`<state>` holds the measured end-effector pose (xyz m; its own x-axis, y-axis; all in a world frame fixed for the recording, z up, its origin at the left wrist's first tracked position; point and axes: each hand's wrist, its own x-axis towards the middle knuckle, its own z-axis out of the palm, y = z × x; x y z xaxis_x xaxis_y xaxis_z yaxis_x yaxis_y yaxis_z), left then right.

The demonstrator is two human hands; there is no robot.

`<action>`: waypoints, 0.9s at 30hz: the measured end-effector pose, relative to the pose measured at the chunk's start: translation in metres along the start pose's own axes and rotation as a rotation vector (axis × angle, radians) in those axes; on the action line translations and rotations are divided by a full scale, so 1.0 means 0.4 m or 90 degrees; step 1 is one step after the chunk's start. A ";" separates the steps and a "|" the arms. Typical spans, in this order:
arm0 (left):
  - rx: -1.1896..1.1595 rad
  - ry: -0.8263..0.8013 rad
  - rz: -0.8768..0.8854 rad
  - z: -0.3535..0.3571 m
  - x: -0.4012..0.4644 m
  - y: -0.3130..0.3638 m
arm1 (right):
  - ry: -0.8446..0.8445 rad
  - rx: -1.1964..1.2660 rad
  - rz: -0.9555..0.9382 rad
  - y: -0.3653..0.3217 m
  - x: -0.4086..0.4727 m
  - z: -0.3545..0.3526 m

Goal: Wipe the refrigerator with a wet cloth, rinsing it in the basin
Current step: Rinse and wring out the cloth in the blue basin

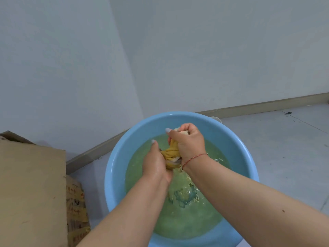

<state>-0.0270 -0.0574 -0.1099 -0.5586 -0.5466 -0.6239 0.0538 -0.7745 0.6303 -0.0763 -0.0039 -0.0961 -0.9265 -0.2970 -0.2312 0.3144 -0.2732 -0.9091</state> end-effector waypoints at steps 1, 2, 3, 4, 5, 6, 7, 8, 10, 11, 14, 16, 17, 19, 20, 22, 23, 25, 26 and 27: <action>-0.006 -0.001 -0.024 -0.003 0.001 0.004 | -0.025 -0.009 -0.020 -0.001 -0.011 0.007; 0.001 0.000 -0.033 -0.005 0.000 0.007 | -0.045 -0.008 -0.024 -0.002 -0.018 0.012; 0.013 0.002 -0.034 -0.005 -0.004 0.010 | -0.058 -0.002 -0.014 -0.006 -0.024 0.016; 0.022 0.002 -0.035 -0.003 -0.006 0.012 | -0.065 0.009 0.003 -0.007 -0.025 0.018; 0.023 0.000 -0.041 -0.003 -0.005 0.011 | -0.072 0.023 0.024 -0.009 -0.027 0.019; 0.014 -0.008 -0.058 -0.003 -0.005 0.009 | -0.077 0.038 0.043 -0.008 -0.027 0.020; 0.012 -0.013 -0.075 -0.005 -0.005 0.007 | -0.083 0.049 0.054 -0.007 -0.029 0.022; 0.018 -0.022 -0.089 -0.007 -0.006 0.007 | -0.093 0.049 0.054 -0.003 -0.031 0.023; 0.054 -0.044 -0.115 -0.013 -0.004 0.004 | -0.126 0.012 0.021 0.006 -0.031 0.021; 0.077 -0.060 -0.126 -0.017 -0.003 0.005 | -0.153 -0.013 -0.002 0.009 -0.031 0.018; 0.144 -0.114 -0.135 -0.022 -0.006 0.011 | -0.262 -0.110 -0.054 0.006 -0.045 0.010; 0.175 -0.132 -0.119 -0.024 -0.003 0.023 | -0.325 -0.197 -0.074 -0.009 -0.051 0.010; 0.185 -0.133 -0.102 -0.026 0.003 0.034 | -0.339 -0.229 -0.071 -0.025 -0.048 0.012; 0.194 -0.128 -0.047 -0.027 0.022 0.067 | -0.322 -0.203 -0.006 -0.056 -0.017 0.004; 0.193 -0.114 -0.006 -0.026 0.032 0.086 | -0.300 -0.166 0.036 -0.070 0.004 -0.006; 0.206 -0.131 0.097 -0.027 0.038 0.112 | -0.285 -0.145 0.107 -0.082 0.040 -0.039; 0.220 -0.165 0.142 -0.026 0.035 0.116 | -0.336 -0.152 0.168 -0.077 0.048 -0.055; 0.256 -0.240 0.203 -0.026 0.017 0.113 | -0.551 -0.147 0.347 -0.051 0.037 -0.079; 0.277 -0.267 0.229 -0.022 0.008 0.111 | -0.649 -0.140 0.412 -0.040 0.025 -0.080; 0.297 -0.282 0.252 -0.021 0.006 0.111 | -0.707 -0.155 0.437 -0.037 0.015 -0.077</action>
<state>-0.0190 -0.0957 -0.0873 -0.8559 -0.5010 -0.1284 0.0189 -0.2784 0.9603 -0.0928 0.0264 -0.0947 0.1007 -0.9250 -0.3663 0.4950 0.3660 -0.7881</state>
